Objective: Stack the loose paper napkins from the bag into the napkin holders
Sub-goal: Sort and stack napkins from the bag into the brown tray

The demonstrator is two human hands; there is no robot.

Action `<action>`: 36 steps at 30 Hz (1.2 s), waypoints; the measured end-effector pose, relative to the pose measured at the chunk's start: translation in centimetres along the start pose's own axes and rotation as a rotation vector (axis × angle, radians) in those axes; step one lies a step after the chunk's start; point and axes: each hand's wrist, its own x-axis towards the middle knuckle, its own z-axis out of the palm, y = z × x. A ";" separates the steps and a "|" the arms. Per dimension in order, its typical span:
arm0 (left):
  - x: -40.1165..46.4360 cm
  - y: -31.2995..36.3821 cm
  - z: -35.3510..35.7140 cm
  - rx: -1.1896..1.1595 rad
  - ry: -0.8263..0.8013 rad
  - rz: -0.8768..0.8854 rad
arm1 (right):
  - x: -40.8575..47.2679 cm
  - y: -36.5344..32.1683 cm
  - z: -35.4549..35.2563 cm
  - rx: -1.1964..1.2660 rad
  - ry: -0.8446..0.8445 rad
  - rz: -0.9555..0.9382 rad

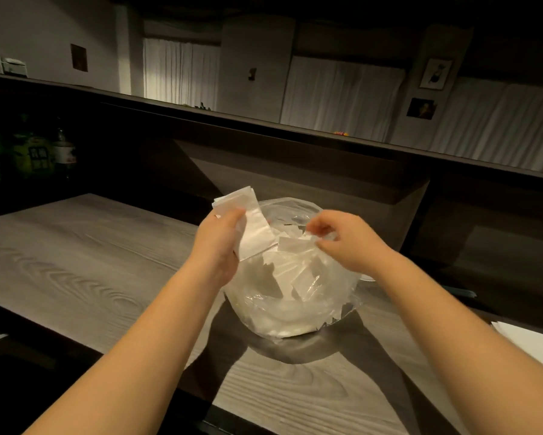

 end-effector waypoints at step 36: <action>0.1 0.8 -1.4 -0.102 0.192 0.222 | 0.3 -1.8 -1.1 0.471 0.110 0.084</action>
